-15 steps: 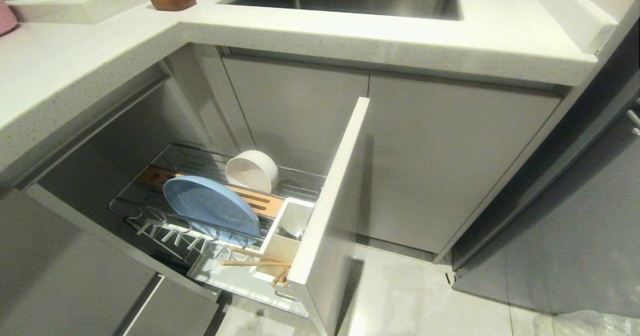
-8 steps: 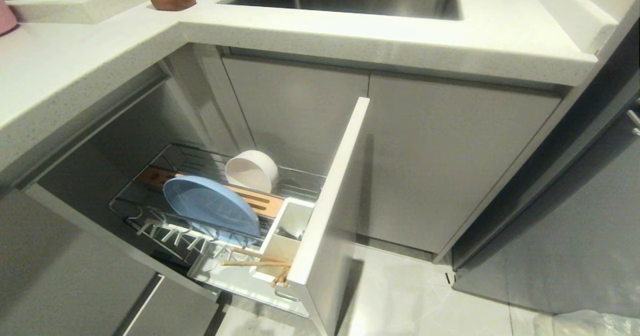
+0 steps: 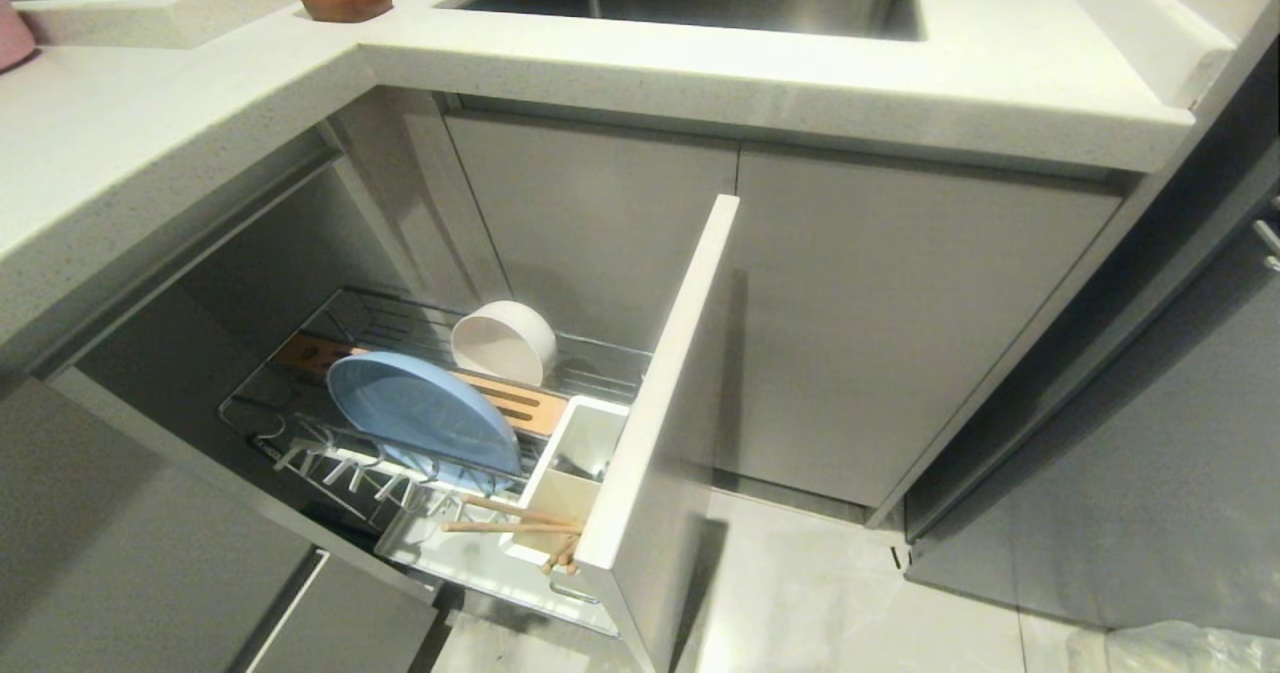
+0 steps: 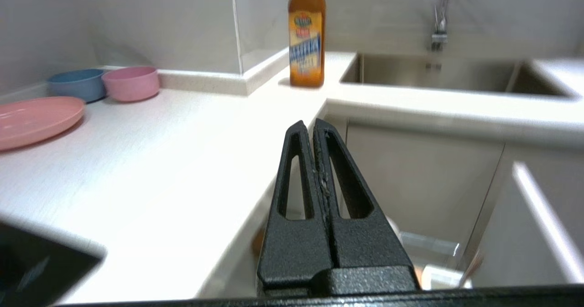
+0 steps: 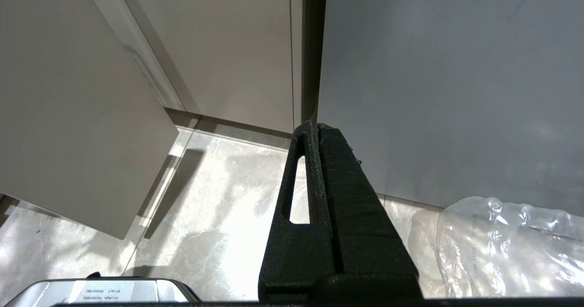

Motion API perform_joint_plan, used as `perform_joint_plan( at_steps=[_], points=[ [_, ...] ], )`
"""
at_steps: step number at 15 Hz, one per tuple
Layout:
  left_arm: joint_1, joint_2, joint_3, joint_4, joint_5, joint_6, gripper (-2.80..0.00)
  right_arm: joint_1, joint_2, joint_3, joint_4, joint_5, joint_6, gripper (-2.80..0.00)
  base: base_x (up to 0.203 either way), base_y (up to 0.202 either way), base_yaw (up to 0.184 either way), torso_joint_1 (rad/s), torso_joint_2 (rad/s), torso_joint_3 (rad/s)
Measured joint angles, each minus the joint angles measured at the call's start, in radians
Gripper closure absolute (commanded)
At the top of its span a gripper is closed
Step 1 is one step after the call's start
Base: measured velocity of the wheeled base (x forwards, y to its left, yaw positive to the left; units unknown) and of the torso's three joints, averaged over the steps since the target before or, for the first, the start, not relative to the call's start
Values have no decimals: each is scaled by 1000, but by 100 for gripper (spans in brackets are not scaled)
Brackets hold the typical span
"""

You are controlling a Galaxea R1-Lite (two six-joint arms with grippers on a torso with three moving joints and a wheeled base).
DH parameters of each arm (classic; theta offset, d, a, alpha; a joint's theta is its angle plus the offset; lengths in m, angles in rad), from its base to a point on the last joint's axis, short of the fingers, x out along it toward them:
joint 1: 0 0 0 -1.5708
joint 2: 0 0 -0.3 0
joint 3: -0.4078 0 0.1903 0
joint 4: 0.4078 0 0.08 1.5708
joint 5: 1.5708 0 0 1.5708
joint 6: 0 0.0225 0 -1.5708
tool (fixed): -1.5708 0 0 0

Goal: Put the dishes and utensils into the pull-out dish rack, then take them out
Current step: Take the plate out of the cupboard

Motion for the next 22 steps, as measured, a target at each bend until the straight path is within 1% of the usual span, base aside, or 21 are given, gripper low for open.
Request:
perform_joint_plan(
  at_steps=[1,2,4,5,6,8,10,11,13,14,15,16,18,19,22],
  points=[
    [1,77,-79,4,3,-40,0,0,0,0,0,0,0,0,0,0,0,0,0,0],
    [0,163,-167,18,9,-100,0,0,0,0,0,0,0,0,0,0,0,0,0,0],
    [-38,325,-347,81,37,-263,0,0,0,0,0,0,0,0,0,0,0,0,0,0],
    [-79,405,-422,135,53,-366,0,0,0,0,0,0,0,0,0,0,0,0,0,0],
    [-140,476,-481,198,67,-474,0,0,0,0,0,0,0,0,0,0,0,0,0,0],
    [-268,578,-538,309,100,-652,0,0,0,0,0,0,0,0,0,0,0,0,0,0],
    [-398,655,-554,409,171,-806,0,0,0,0,0,0,0,0,0,0,0,0,0,0],
    [-454,685,-547,455,218,-868,0,0,0,0,0,0,0,0,0,0,0,0,0,0],
    [-585,743,-482,524,325,-975,0,0,0,0,0,0,0,0,0,0,0,0,0,0],
    [-635,777,-440,535,381,-1021,0,0,0,0,0,0,0,0,0,0,0,0,0,0],
    [-675,816,-396,542,436,-1073,0,0,0,0,0,0,0,0,0,0,0,0,0,0],
    [-701,855,-360,544,475,-1124,0,0,0,0,0,0,0,0,0,0,0,0,0,0],
    [-723,928,-315,544,496,-1202,0,0,0,0,0,0,0,0,0,0,0,0,0,0],
    [-727,965,-301,542,498,-1228,-280,0,0,0,0,0,0,0,0,0,0,0,0,0],
    [-711,1059,-288,514,505,-1254,-280,0,0,0,0,0,0,0,0,0,0,0,0,0]
  ],
)
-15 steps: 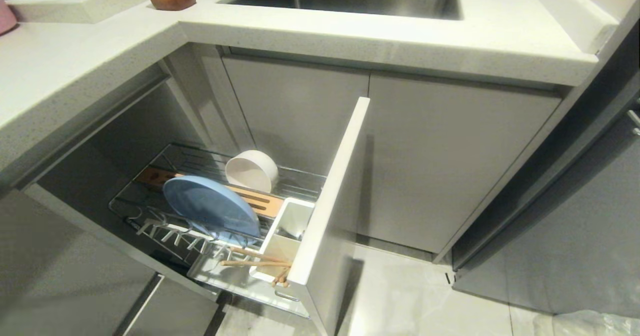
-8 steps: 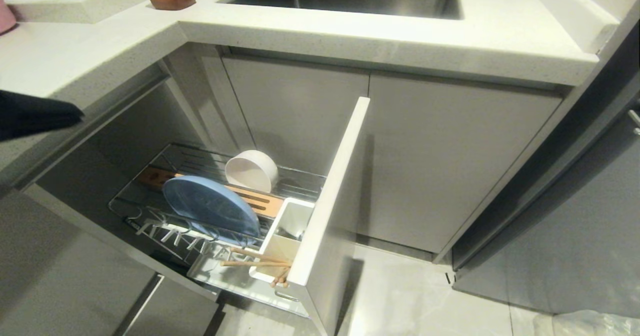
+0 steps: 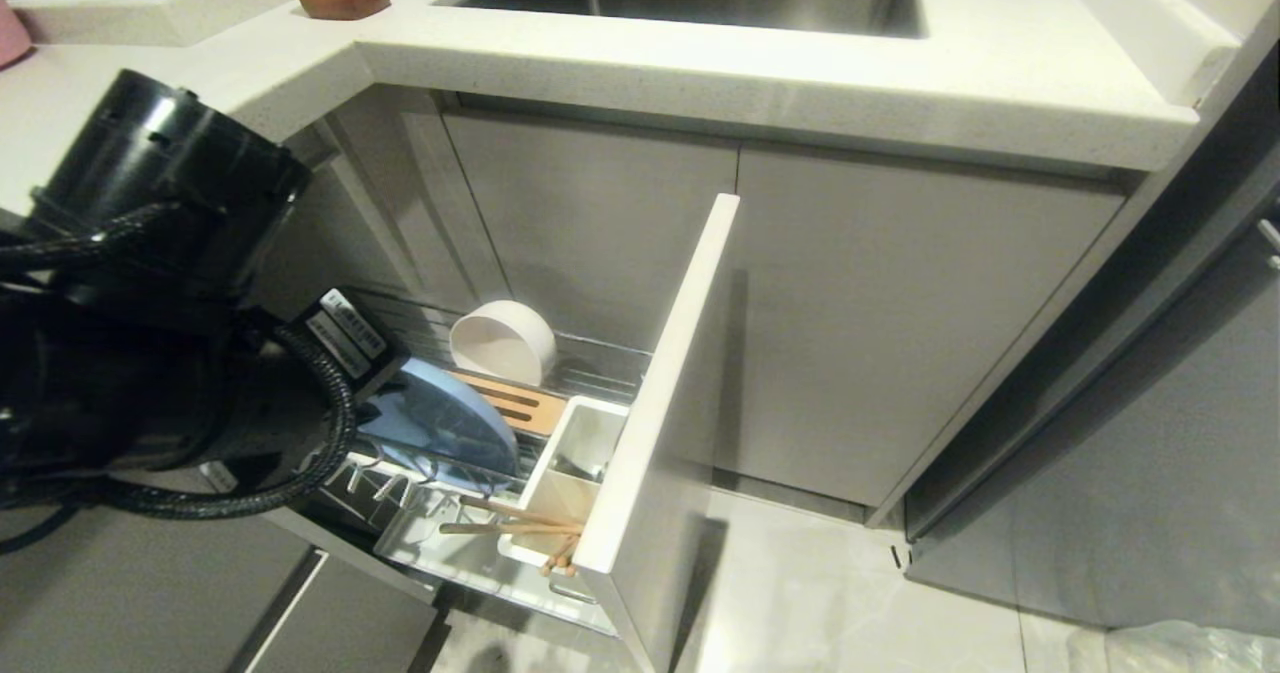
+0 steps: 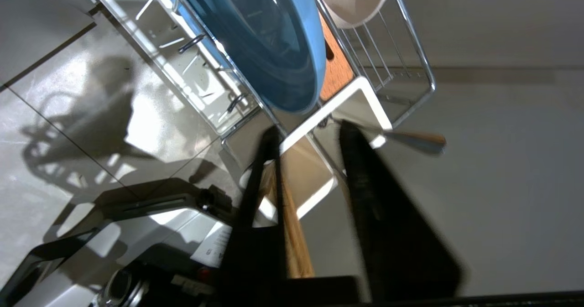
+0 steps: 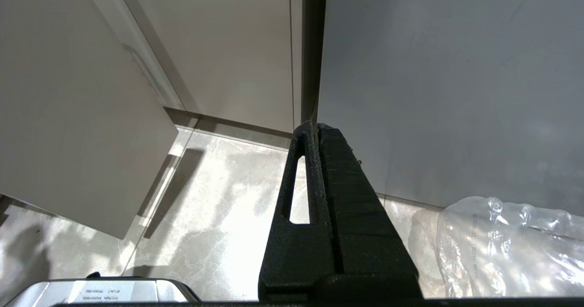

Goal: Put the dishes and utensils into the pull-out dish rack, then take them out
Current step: Take the plate out of the cupboard

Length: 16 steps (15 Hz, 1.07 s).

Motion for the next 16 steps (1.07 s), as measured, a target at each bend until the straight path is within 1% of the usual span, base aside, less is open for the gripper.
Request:
perform_joint_plan(
  at_steps=[5,10,16],
  points=[
    [61,100,-3,-47,12,-24,-280,0,0,0,0,0,0,0,0,0,0,0,0,0],
    [146,177,-14,-110,19,-23,-280,0,0,0,0,0,0,0,0,0,0,0,0,0],
    [220,299,-70,-147,16,-18,-280,0,0,0,0,0,0,0,0,0,0,0,0,0]
  ],
)
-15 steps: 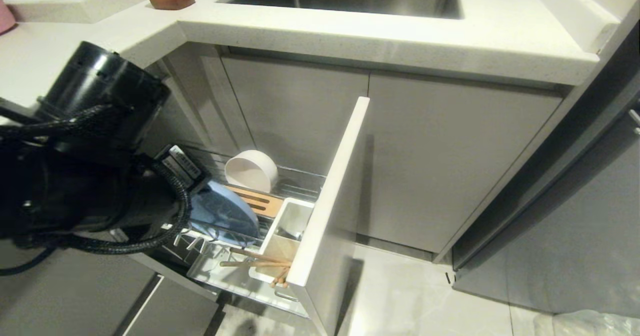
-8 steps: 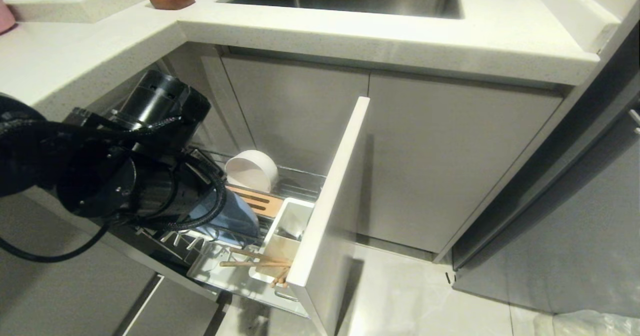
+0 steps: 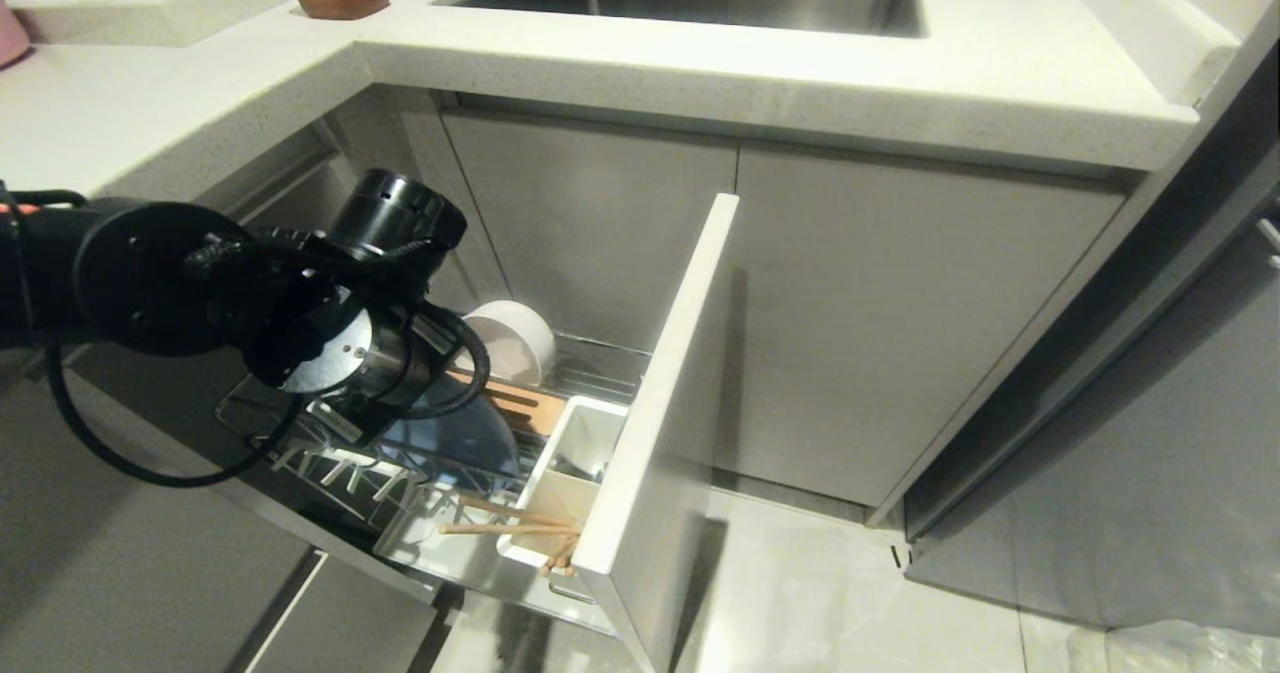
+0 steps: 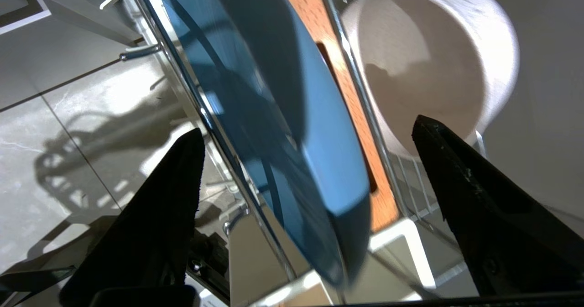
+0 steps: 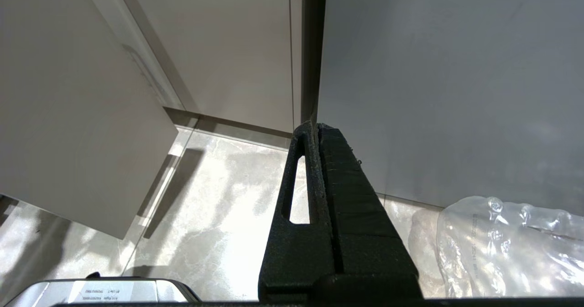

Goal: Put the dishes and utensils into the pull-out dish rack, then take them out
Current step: Take the plate out of the cupboard

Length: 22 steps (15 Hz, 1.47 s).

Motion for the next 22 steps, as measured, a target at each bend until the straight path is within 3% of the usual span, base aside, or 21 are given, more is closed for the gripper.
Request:
perform_joint_plan(
  at_steps=[1,2,16,22],
  points=[
    [8,13,-3,-4,-1,0,-280,0,0,0,0,0,0,0,0,0,0,0,0,0],
    [12,24,-7,-4,-1,1,0,0,0,0,0,0,0,0,0,0,0,0,0,0],
    [13,-1,-23,10,8,6,0,0,0,0,0,0,0,0,0,0,0,0,0,0],
    [-34,-119,-86,106,37,8,0,0,0,0,0,0,0,0,0,0,0,0,0,0]
  ],
)
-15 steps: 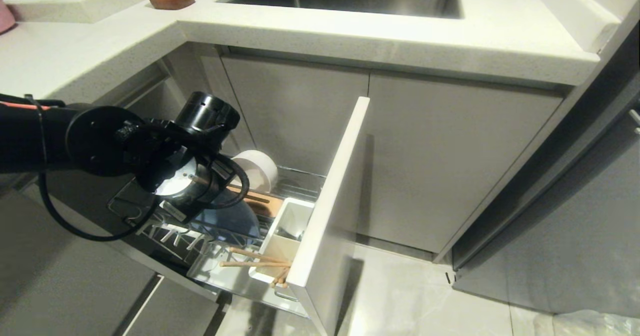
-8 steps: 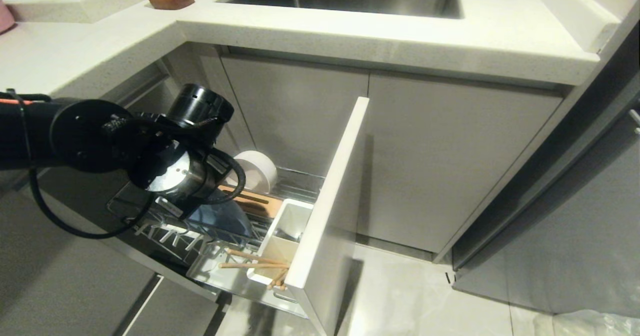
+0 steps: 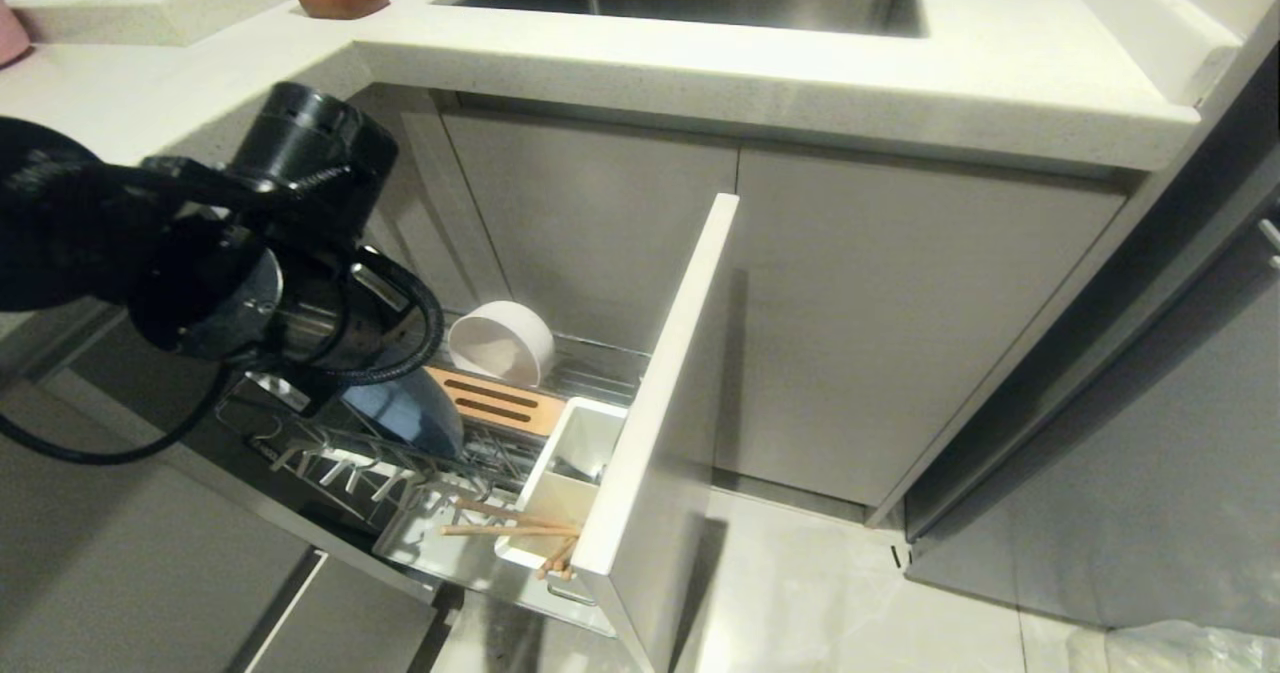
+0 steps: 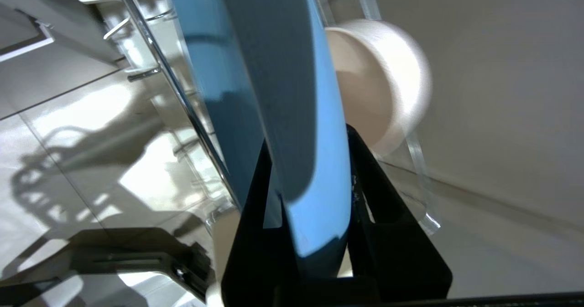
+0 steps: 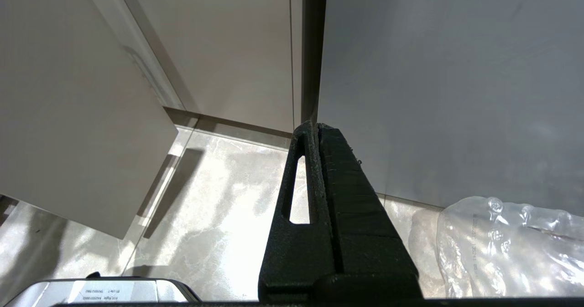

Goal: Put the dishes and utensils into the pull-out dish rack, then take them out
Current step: Take the plate out of the cupboard

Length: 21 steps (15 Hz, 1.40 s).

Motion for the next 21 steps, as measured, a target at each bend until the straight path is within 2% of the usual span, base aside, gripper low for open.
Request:
perform_joint_plan(
  at_steps=[2,4,7,9,12,15,17,19,21],
  points=[
    [-66,-69,-52,68,21,0,0,0,0,0,0,0,0,0,0,0,0,0,0,0],
    [-166,-138,-90,119,79,9,0,0,0,0,0,0,0,0,0,0,0,0,0,0],
    [-325,-222,-130,151,176,76,0,0,0,0,0,0,0,0,0,0,0,0,0,0],
    [-415,-273,-198,152,226,178,0,0,0,0,0,0,0,0,0,0,0,0,0,0],
    [-478,-324,-328,145,239,385,0,0,0,0,0,0,0,0,0,0,0,0,0,0],
    [-490,-344,-467,140,232,584,0,0,0,0,0,0,0,0,0,0,0,0,0,0],
    [-451,-350,-521,110,228,737,0,0,0,0,0,0,0,0,0,0,0,0,0,0],
    [-367,-354,-539,61,227,881,0,0,0,0,0,0,0,0,0,0,0,0,0,0],
    [-238,-357,-546,29,226,1015,0,0,0,0,0,0,0,0,0,0,0,0,0,0]
  ],
)
